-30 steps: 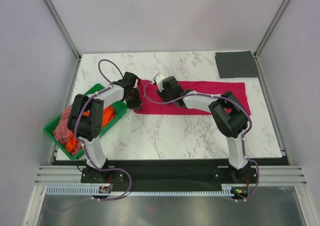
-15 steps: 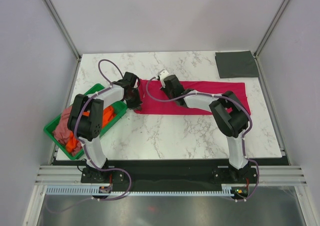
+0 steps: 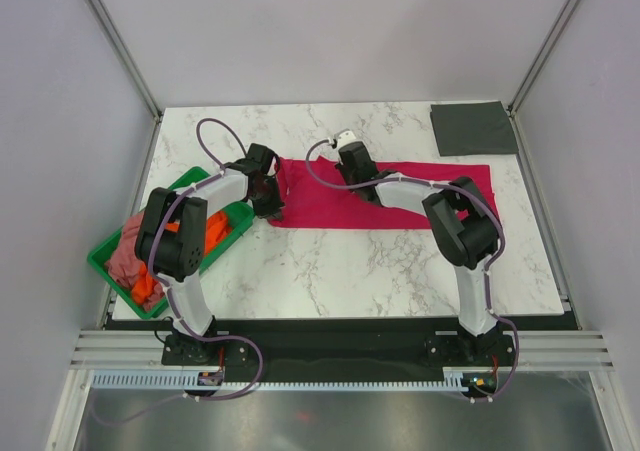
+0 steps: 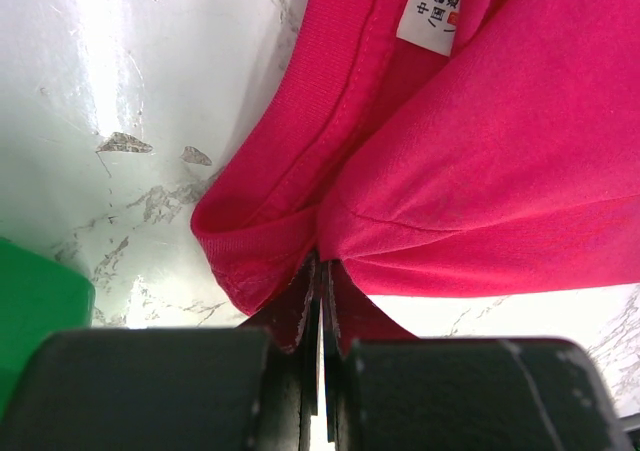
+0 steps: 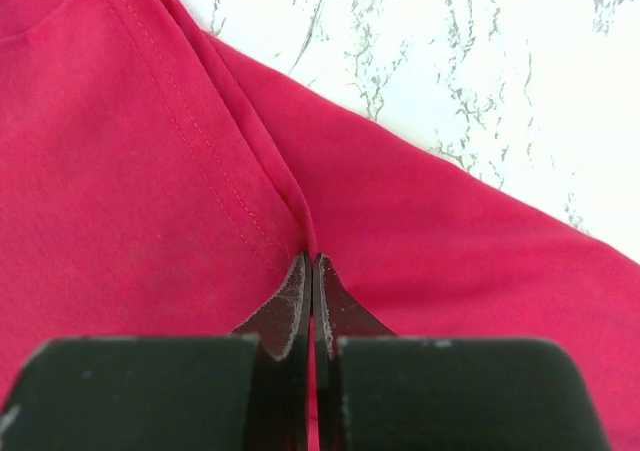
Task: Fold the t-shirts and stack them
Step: Fold the tshirt
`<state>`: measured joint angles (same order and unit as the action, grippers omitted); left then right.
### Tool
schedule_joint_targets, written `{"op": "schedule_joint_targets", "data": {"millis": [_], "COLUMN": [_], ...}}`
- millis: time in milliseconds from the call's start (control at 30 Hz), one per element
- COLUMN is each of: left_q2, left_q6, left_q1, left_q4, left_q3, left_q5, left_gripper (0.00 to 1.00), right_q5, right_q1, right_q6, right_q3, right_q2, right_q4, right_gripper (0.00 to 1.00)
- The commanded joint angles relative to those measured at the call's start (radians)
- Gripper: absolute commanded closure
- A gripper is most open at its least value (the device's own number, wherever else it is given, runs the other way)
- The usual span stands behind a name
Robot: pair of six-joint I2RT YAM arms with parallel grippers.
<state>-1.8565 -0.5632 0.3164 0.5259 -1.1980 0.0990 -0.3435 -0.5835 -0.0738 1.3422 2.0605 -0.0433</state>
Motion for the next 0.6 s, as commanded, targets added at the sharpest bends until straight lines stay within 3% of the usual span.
{"op": "schedule_joint_targets", "data": {"millis": [0, 133, 333, 567], "left_q2": [-0.013, -0.012, 0.006, 0.066], "left_q6": [0.022, 0.026, 0.025, 0.014], "left_q1": [-0.002, -0.002, -0.002, -0.002], "left_q4": [0.023, 0.033, 0.060, 0.086], "left_q3": [0.002, -0.009, -0.031, -0.054], "left_q5": [-0.055, -0.056, -0.061, -0.061], "left_gripper": [0.98, 0.98, 0.86, 0.73], "right_q5": [-0.041, -0.104, -0.149, -0.046], "right_q1": [0.011, 0.024, 0.050, 0.057], "right_q6": [0.052, 0.071, 0.121, 0.178], "right_q3": [0.067, 0.074, 0.179, 0.186], "right_q2": [0.049, 0.043, 0.018, -0.045], "right_q4": [0.025, 0.034, 0.128, 0.261], "right_gripper": [1.00, 0.90, 0.70, 0.64]}}
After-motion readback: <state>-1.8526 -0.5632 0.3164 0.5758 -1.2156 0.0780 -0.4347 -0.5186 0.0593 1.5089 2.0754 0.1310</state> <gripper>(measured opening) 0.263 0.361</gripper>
